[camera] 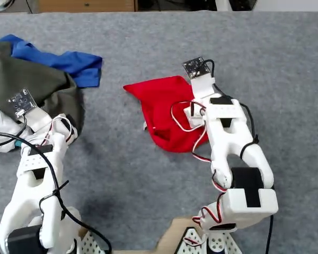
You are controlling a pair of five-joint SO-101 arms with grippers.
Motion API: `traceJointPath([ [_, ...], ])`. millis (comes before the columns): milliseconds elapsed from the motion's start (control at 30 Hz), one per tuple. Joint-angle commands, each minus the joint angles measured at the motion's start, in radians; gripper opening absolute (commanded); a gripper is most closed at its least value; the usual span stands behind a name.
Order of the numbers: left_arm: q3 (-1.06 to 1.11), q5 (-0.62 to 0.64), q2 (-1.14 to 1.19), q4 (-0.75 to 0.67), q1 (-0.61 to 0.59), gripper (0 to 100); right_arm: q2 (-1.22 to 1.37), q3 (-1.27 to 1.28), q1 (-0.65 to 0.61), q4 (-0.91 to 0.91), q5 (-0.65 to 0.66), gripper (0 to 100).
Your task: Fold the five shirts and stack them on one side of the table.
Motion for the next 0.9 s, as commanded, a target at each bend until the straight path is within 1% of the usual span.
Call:
traceJointPath([
  [0, -0.046, -0.008, -0.004, -0.015, 0.020, 14, -0.030, 0.001, 0.016, -0.015, -0.008, 3.7],
  [133, -0.040, -0.009, -0.002, -0.012, 0.052, 14, -0.028, -0.001, 0.028, -0.017, -0.008, 3.7],
  [200, -0.044, -0.055, -0.002, 0.015, 0.078, 14, -0.028, -0.004, 0.047, -0.020, -0.008, 3.7],
  [267, -0.044, -0.097, -0.002, 0.032, 0.109, 14, -0.027, -0.004, 0.064, -0.034, -0.043, 3.7],
  [333, -0.041, -0.109, -0.002, 0.034, 0.124, 14, -0.027, -0.004, 0.081, -0.055, -0.094, 3.7],
  [433, -0.043, -0.112, -0.002, 0.034, 0.124, 9, -0.027, -0.004, 0.097, -0.081, -0.133, 3.7],
  [533, -0.044, -0.114, -0.002, 0.031, 0.127, 4, -0.025, -0.002, 0.094, -0.087, -0.132, 3.7],
  [800, -0.046, -0.114, -0.002, 0.029, 0.124, 4, -0.025, -0.001, 0.088, -0.087, -0.133, 3.9],
  [867, -0.046, -0.115, -0.002, 0.028, 0.121, 2, -0.025, 0.001, 0.071, -0.087, -0.129, 3.9],
])
